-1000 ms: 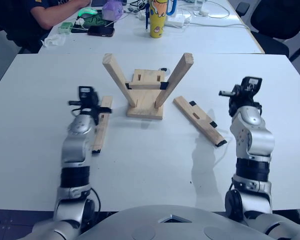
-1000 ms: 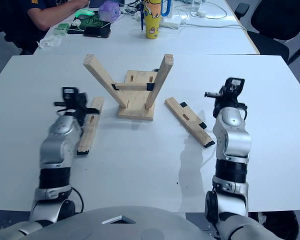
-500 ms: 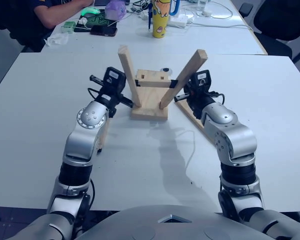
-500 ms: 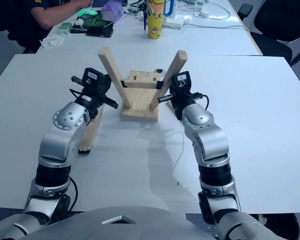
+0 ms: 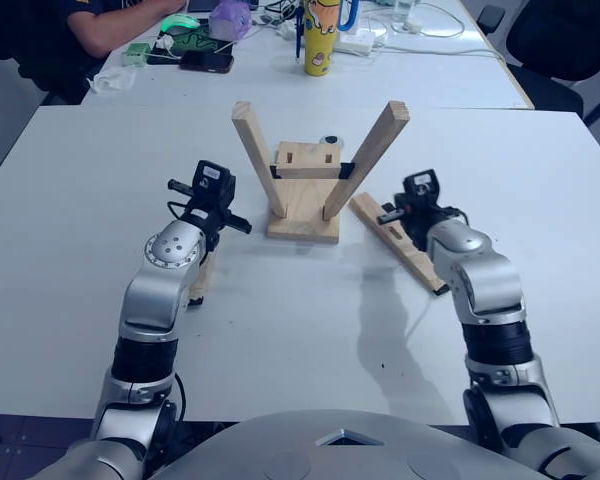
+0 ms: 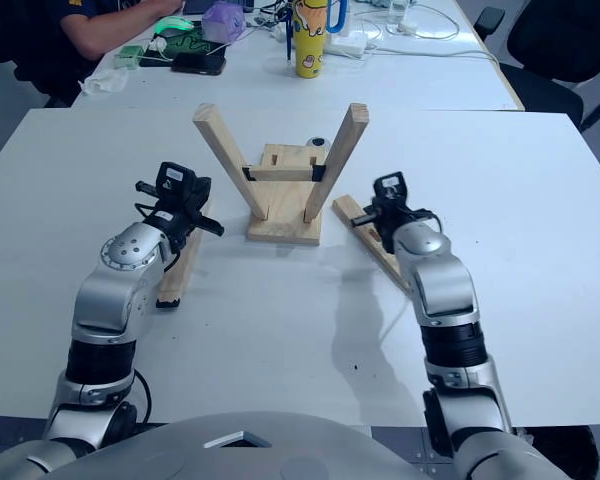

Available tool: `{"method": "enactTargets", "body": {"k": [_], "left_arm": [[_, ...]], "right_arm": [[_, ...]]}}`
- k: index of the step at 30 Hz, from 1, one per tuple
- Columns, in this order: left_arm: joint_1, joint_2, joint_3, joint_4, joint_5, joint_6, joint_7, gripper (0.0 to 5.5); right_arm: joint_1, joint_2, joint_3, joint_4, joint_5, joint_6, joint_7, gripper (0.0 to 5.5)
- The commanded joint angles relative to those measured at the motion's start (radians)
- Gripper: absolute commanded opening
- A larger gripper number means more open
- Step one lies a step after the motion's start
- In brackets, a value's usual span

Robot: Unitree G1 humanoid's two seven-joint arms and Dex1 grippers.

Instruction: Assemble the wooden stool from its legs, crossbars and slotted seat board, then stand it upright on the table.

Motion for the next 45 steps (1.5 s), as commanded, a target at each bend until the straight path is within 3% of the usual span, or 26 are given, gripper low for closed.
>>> {"method": "enactTargets", "body": {"k": [1, 4, 7, 10, 14, 17, 24, 34, 40, 45], "left_arm": [[0.031, 0.04, 0.112, 0.076, 0.044, -0.044, 0.076, 0.0], [-0.014, 0.043, 0.159, 0.087, 0.066, -0.121, 0.13, 0.0], [-0.07, 0.042, 0.135, 0.077, 0.096, -0.172, 0.148, 0.0], [-0.141, 0.003, 0.04, 0.04, 0.085, -0.158, 0.094, 0.0], [-0.201, -0.062, -0.203, -0.131, 0.012, 0.024, -0.056, 0.0], [-0.184, -0.049, -0.263, -0.162, 0.023, 0.087, -0.084, 0.0], [-0.176, -0.023, -0.2, -0.148, 0.045, 0.114, -0.054, 0.0], [-0.138, -0.014, -0.107, -0.103, 0.077, 0.108, 0.002, 0.0], [-0.06, -0.014, -0.077, -0.022, 0.083, 0.065, 0.023, 0.0], [-0.034, -0.034, -0.074, 0.068, 0.087, 0.001, 0.047, 0.0]], "right_arm": [[-0.054, 0.025, -0.086, 0.012, -0.038, -0.114, -0.087, 0.04], [-0.096, 0.084, -0.123, -0.033, -0.037, -0.18, -0.147, 0.04], [-0.134, 0.143, -0.111, -0.101, -0.017, -0.194, -0.155, 0.04], [-0.145, 0.185, -0.058, -0.196, 0.023, -0.153, -0.107, 0.04], [-0.124, 0.199, 0.009, -0.307, 0.073, -0.121, -0.034, 0.04], [-0.108, 0.192, 0.015, -0.309, 0.077, -0.086, -0.022, 0.04], [-0.094, 0.177, 0.029, -0.284, 0.066, 0.024, -0.022, 0.04], [-0.18, 0.051, -0.1, -0.126, -0.003, -0.032, -0.041, 0.04], [-0.459, -0.024, -0.187, 0.058, 0.004, -0.256, -0.023, 0.04], [-0.838, 0.01, -0.276, 0.178, 0.214, -0.292, 0.082, 0.04]]}}
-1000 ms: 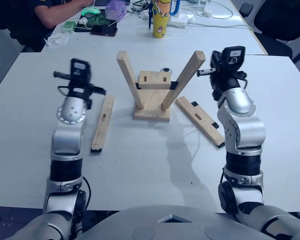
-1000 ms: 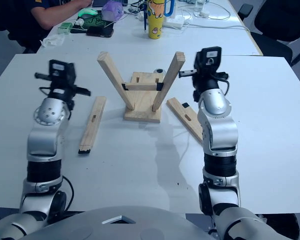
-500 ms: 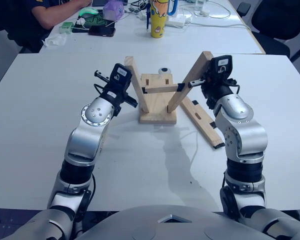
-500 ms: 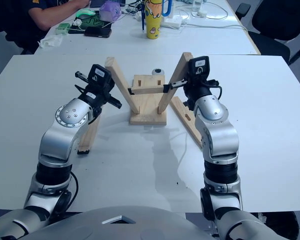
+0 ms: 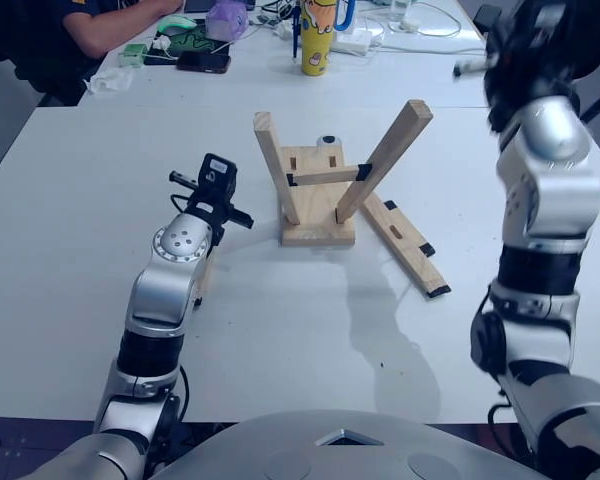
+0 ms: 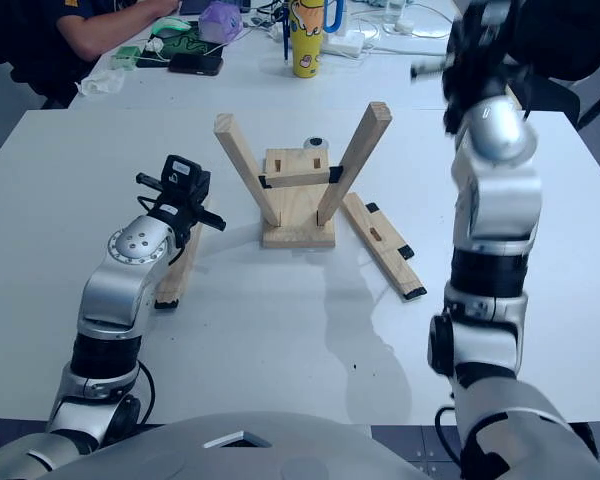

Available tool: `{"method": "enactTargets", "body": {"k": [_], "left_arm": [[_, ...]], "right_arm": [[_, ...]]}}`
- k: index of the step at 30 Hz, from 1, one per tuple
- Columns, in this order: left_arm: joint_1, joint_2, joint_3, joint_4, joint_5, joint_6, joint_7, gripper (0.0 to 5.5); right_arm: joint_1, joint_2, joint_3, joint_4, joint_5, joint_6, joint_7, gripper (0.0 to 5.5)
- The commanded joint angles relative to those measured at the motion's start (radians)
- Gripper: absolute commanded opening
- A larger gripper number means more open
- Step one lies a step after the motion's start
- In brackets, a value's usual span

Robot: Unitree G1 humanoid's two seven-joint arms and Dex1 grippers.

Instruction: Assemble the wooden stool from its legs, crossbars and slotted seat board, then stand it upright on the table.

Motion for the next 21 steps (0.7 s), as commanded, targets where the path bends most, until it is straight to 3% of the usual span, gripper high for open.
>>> {"method": "enactTargets", "body": {"k": [1, 5, 11, 15, 21], "left_arm": [[0.021, -0.016, 0.012, 0.052, 0.01, -0.044, 0.023, 0.0], [0.02, -0.027, 0.021, 0.073, 0.004, -0.065, 0.031, 0.0], [0.017, -0.026, 0.038, 0.065, 0.004, -0.07, 0.032, 0.0], [0.015, -0.029, 0.042, 0.065, 0.004, -0.071, 0.031, 0.0], [0.004, -0.028, 0.042, 0.081, 0.001, -0.082, 0.022, 0.0]], "right_arm": [[-0.293, 0.031, -0.101, 0.05, 0.211, 0.02, 0.079, 0.04], [-0.3, 0.043, -0.165, -0.004, 0.394, 0.195, 0.082, 0.04], [0.171, 0.082, 0.004, -0.06, 0.395, 0.543, 0.041, 0.04], [0.287, 0.094, 0.078, -0.113, 0.38, 0.555, 0.05, 0.04], [0.196, 0.11, 0.03, -0.132, 0.333, 0.335, 0.026, 0.04]]}}
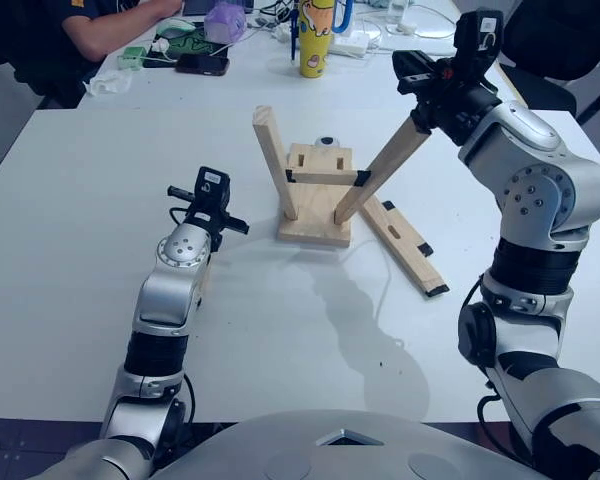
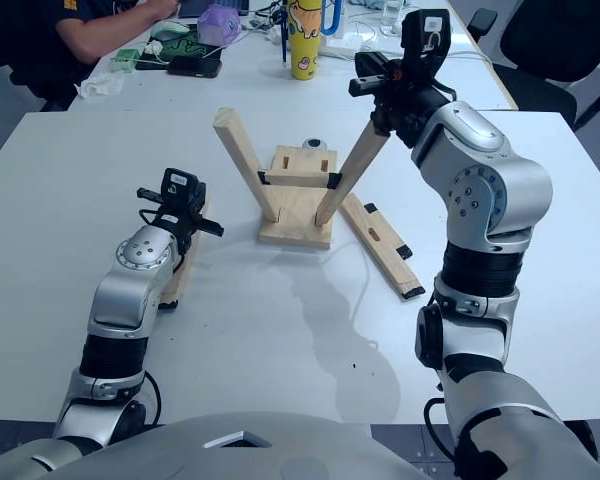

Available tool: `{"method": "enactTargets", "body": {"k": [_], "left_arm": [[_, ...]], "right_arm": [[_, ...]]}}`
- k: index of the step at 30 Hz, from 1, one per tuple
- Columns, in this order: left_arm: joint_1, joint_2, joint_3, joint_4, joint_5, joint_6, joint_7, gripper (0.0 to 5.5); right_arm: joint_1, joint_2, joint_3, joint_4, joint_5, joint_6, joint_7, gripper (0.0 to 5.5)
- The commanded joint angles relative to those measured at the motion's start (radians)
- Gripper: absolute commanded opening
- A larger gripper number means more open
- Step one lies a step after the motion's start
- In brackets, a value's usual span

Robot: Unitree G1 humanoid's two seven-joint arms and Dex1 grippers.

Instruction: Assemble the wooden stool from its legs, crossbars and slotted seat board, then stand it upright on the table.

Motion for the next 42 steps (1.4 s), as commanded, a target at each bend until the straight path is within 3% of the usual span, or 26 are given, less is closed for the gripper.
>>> {"method": "enactTargets", "body": {"k": [1, 7, 14, 19, 24, 32, 42], "left_arm": [[-0.012, 0.002, 0.007, 0.008, 0.001, -0.008, -0.007, 0.0], [-0.082, 0.018, 0.095, -0.017, -0.03, -0.037, -0.002, 0.0], [-0.544, 0.013, 0.345, -0.052, -0.319, -0.106, -0.034, 0.0], [-0.8, -0.024, 0.467, -0.083, -0.616, 0.032, 0.028, 0.0], [-0.775, -0.039, 0.406, -0.02, -0.705, 0.194, 0.049, 0.0], [-0.388, -0.032, 0.12, 0.21, -0.561, 0.236, -0.068, 0.0], [-0.579, -0.035, 0.302, 0.078, -0.632, 0.086, -0.026, 0.0]], "right_arm": [[0.024, 0.026, -0.015, 0.054, -0.047, -0.08, -0.03, 0.04], [-0.051, 0.036, -0.091, 0.094, -0.089, -0.267, -0.087, 0.04], [-0.045, 0.058, -0.093, 0.098, -0.106, -0.351, -0.105, 0.04], [-0.02, 0.073, -0.083, 0.076, -0.104, -0.341, -0.105, 0.04], [0.004, 0.082, -0.076, 0.049, -0.104, -0.328, -0.107, 0.04], [0.027, 0.084, -0.071, 0.035, -0.112, -0.307, -0.111, 0.04], [-0.004, 0.066, -0.059, 0.037, -0.132, -0.326, -0.104, 0.04]]}}
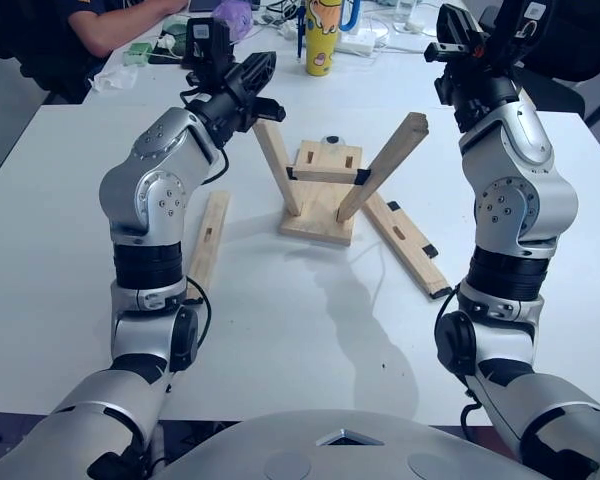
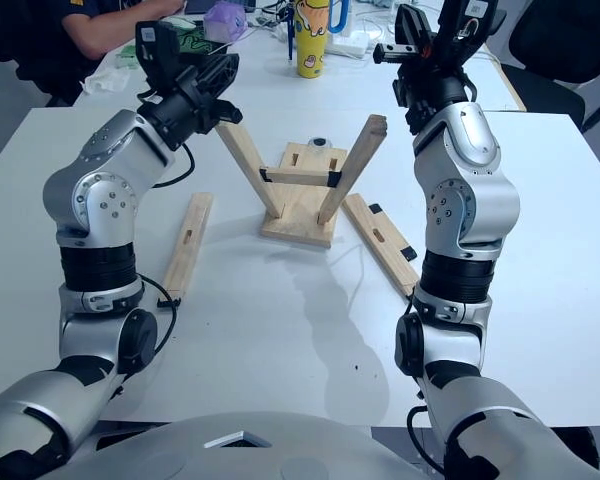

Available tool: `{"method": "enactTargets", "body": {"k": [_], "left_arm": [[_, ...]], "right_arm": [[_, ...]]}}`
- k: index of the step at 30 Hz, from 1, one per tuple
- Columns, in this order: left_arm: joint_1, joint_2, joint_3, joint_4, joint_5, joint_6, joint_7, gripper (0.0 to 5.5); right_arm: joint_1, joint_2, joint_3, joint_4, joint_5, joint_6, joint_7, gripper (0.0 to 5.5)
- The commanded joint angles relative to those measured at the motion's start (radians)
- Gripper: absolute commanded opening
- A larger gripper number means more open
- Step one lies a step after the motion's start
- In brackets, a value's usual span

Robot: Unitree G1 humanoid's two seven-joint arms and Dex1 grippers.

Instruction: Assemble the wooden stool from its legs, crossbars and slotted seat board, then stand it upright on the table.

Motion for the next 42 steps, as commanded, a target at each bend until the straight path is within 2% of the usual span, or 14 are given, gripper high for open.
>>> {"method": "enactTargets", "body": {"k": [1, 5, 7, 10, 14, 17, 20, 31, 34, 38, 42], "left_arm": [[-0.077, 0.004, 0.066, -0.057, -0.034, -0.005, 0.037, 0.0], [-0.035, -0.002, 0.067, -0.062, -0.019, -0.008, 0.055, 0.0], [-0.015, -0.005, 0.065, -0.074, -0.015, -0.011, 0.065, 0.0], [0.0, 0.0, 0.065, -0.073, -0.007, -0.016, 0.07, 0.0], [0.008, 0.004, 0.062, -0.071, 0.006, -0.02, 0.073, 0.0], [0.015, 0.003, 0.061, -0.073, 0.009, -0.02, 0.072, 0.0], [0.019, 0.003, 0.056, -0.065, 0.013, -0.022, 0.065, 0.0], [0.048, 0.002, 0.05, -0.058, 0.022, -0.036, 0.059, 0.0], [0.069, 0.006, 0.048, -0.068, 0.028, -0.039, 0.06, 0.0], [0.118, 0.013, 0.064, -0.097, 0.033, -0.035, 0.072, 0.0], [0.162, 0.015, 0.084, -0.134, 0.031, -0.023, 0.09, 0.0]], "right_arm": [[-0.085, -0.026, -0.013, 0.004, -0.003, -0.027, 0.008, 0.04], [-0.329, -0.057, -0.106, -0.014, 0.087, -0.141, 0.044, 0.04], [-0.376, -0.073, -0.107, -0.017, 0.113, -0.145, 0.068, 0.04], [-0.281, -0.083, -0.03, -0.045, 0.133, -0.048, 0.112, 0.04], [0.047, -0.179, 0.225, -0.058, 0.068, 0.175, 0.201, 0.04], [0.158, -0.204, 0.277, -0.042, 0.043, 0.226, 0.229, 0.04], [0.116, -0.162, 0.237, -0.032, 0.04, 0.17, 0.206, 0.04], [-0.085, -0.035, -0.017, 0.036, 0.064, -0.102, 0.072, 0.04], [-0.116, -0.06, -0.06, 0.104, 0.002, -0.163, 0.006, 0.04], [-0.068, -0.166, -0.041, 0.318, -0.191, -0.18, -0.09, 0.04], [0.022, -0.207, -0.047, 0.474, -0.25, -0.184, -0.077, 0.04]]}}
